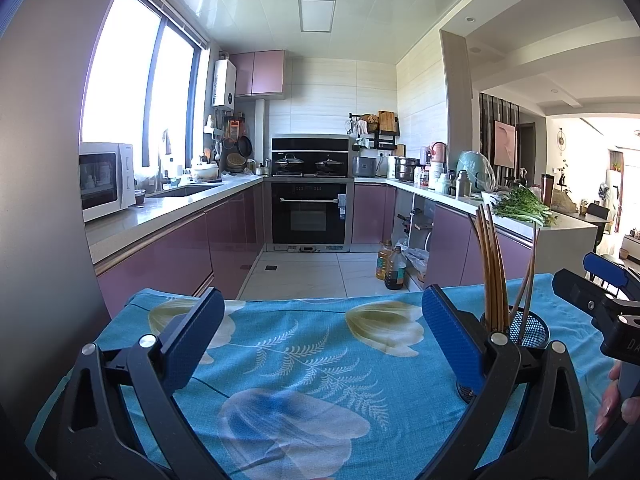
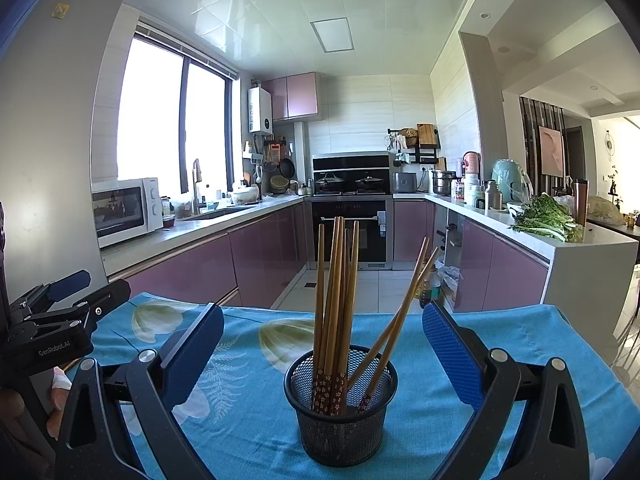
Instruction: Organize utensils
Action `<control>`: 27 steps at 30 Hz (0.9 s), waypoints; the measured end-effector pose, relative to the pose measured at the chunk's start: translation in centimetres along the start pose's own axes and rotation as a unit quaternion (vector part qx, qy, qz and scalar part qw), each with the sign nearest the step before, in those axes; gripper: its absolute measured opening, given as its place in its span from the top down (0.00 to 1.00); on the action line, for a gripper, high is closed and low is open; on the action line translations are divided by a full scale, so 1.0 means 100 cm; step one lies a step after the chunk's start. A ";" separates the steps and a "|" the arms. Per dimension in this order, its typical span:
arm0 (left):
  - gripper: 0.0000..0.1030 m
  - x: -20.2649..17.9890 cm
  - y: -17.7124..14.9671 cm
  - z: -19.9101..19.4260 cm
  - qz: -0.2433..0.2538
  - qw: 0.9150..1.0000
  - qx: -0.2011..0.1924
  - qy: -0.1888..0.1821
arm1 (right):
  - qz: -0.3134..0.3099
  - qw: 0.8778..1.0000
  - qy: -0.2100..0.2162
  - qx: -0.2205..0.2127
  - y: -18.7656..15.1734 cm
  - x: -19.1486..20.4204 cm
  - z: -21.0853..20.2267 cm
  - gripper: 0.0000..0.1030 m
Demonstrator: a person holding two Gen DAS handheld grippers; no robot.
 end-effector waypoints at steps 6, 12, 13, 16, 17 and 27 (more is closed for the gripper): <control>0.05 0.000 0.001 0.001 0.000 1.000 0.000 0.000 | -0.001 1.000 0.000 0.000 0.001 0.000 0.001 0.06; 0.05 0.000 0.001 0.001 0.000 1.000 0.000 0.000 | 0.000 1.000 0.000 0.000 0.002 -0.001 0.001 0.06; 0.05 0.000 0.001 0.001 0.000 1.000 0.000 0.000 | 0.000 1.000 0.000 0.000 0.002 -0.001 0.001 0.06; 0.05 0.000 0.001 0.002 0.000 1.000 0.000 0.000 | 0.000 1.000 0.000 -0.001 0.002 -0.001 0.001 0.06; 0.05 0.000 0.001 0.002 0.000 1.000 0.000 0.000 | 0.000 1.000 0.000 -0.001 0.002 -0.001 0.002 0.06; 0.05 0.000 0.001 0.002 0.000 1.000 0.000 0.000 | 0.000 1.000 0.000 0.000 0.001 -0.001 0.001 0.06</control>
Point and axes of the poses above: each gripper's, at about its wrist camera, not at the fingertips, and z roughly the way its jaws point, x to its left, y to its top, the point moved 8 cm from there along z, roughly the way its jaws point, and after that the axes turned 9 degrees about -x, right-handed, at the moved point
